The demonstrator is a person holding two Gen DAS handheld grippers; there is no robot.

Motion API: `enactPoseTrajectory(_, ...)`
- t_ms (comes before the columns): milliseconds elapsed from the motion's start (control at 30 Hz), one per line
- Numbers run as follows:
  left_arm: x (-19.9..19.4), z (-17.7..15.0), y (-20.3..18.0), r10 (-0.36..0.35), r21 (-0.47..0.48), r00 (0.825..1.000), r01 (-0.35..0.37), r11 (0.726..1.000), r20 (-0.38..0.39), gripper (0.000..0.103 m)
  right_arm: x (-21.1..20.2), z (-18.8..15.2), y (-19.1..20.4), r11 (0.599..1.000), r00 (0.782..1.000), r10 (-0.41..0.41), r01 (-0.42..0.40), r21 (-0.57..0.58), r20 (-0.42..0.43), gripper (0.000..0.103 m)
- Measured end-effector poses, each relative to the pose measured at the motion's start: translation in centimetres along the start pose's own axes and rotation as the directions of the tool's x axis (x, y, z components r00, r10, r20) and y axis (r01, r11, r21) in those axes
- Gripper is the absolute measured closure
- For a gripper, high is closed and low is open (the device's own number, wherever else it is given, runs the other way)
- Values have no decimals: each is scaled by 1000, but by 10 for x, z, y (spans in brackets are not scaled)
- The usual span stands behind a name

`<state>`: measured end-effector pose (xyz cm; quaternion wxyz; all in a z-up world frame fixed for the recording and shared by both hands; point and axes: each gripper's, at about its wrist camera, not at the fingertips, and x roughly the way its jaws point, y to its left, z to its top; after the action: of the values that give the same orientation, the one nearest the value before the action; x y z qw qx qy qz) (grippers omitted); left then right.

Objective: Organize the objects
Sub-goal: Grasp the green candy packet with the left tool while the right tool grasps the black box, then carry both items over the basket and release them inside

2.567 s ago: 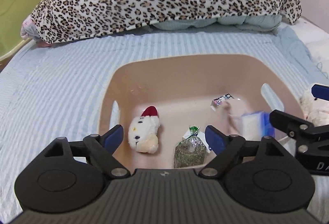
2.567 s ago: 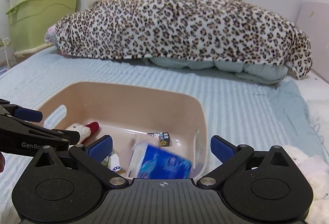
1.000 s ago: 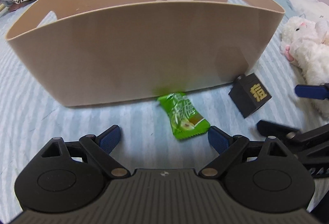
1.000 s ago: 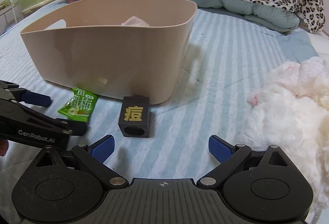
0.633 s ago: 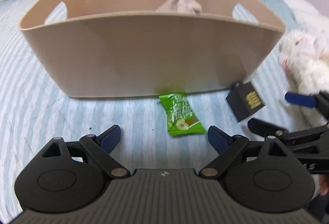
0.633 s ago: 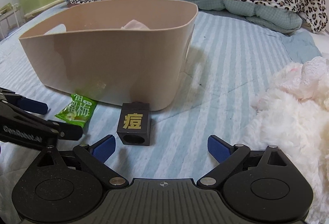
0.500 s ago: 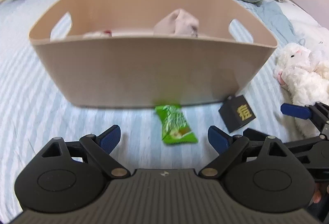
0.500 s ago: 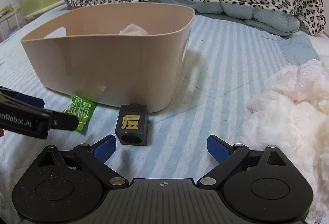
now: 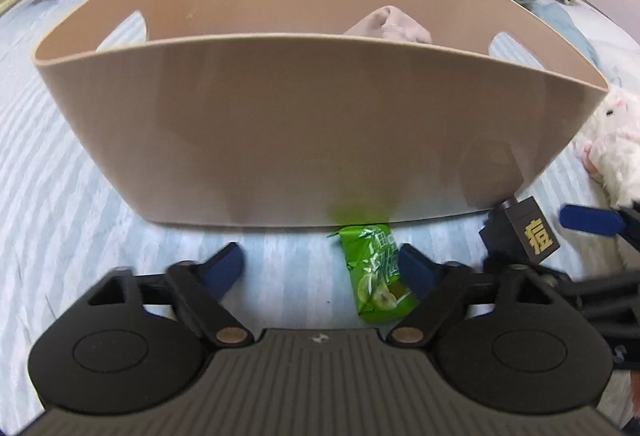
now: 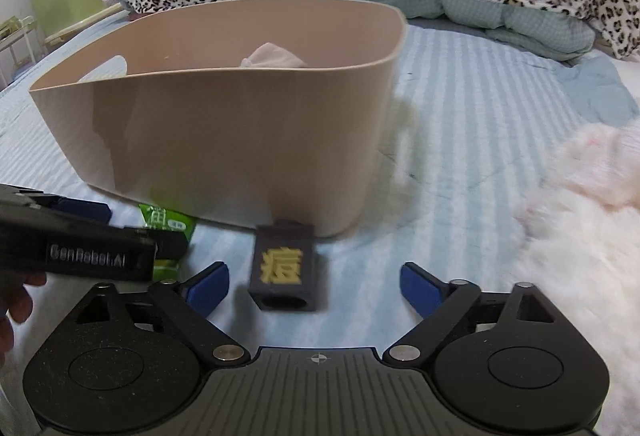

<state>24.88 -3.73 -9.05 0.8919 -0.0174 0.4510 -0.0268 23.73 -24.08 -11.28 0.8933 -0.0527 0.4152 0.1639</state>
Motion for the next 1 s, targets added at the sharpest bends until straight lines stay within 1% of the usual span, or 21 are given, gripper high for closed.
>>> enactPoseTrajectory(33, -1, 0, 2, -6, 8, 1000, 6, 1000, 1, 28, 3, 2, 2, 1000, 1000, 3, -3, 4, -4, 17)
enactPoseTrajectory(100, -2, 1, 6, -21, 9, 1000, 21, 1000, -4, 36, 9, 4, 4, 1000, 1000, 11, -11, 19, -8, 26)
enactPoseTrajectory(133, -3, 2, 7, -27, 13, 1000, 27, 1000, -5, 39, 11, 5, 5, 999, 1000, 17, -17, 30, -9, 28)
enactPoseTrajectory(167, -4, 2, 7, -35, 23, 999, 35, 999, -7, 49, 13, 5, 6, 999, 1000, 20, -19, 38, -9, 34)
enactPoseTrajectory(200, -6, 3, 7, -45, 38, 999, 45, 998, -8, 62, 14, 5, 7, 999, 1000, 22, -22, 39, -11, 45)
enactPoseTrajectory(233, -6, 1, 5, -55, 52, 998, 55, 997, -10, 69, 15, 4, 9, 999, 1000, 24, -23, 35, -13, 47)
enactPoseTrajectory(267, -6, 2, 4, -64, 63, 998, 65, 996, -13, 75, 15, 4, 10, 1000, 1000, 16, -16, 26, -11, 53)
enactPoseTrajectory(300, -3, 2, 4, -62, 70, 998, 62, 996, -13, 76, 15, 3, 12, 1000, 1000, 11, -10, 16, -8, 61)
enactPoseTrajectory(367, -4, 1, 3, -60, 77, 998, 61, 995, -12, 78, 12, 2, 13, 1000, 1000, 8, -8, 6, -6, 74)
enactPoseTrajectory(600, -17, -5, 2, -64, 76, 998, 63, 995, 3, 83, -2, -4, 19, 1000, 1000, -5, 5, -14, -5, 74)
enactPoseTrajectory(700, -27, -9, 5, -67, 76, 998, 66, 995, 10, 84, -10, -6, 19, 1000, 1000, -5, 5, -5, 1, 74)
enactPoseTrajectory(867, -47, -16, 5, -81, 81, 996, 78, 994, 33, 84, -32, -6, 18, 1000, 999, 5, -5, 19, 39, 74)
enactPoseTrajectory(967, -61, -18, 6, -86, 78, 994, 81, 994, 61, 84, -45, -4, 21, 1000, 998, 8, -9, 22, 55, 74)
enactPoseTrajectory(1000, -61, -13, 2, -88, 80, 994, 82, 993, 69, 84, -48, -4, 22, 1000, 998, 8, -9, 20, 60, 74)
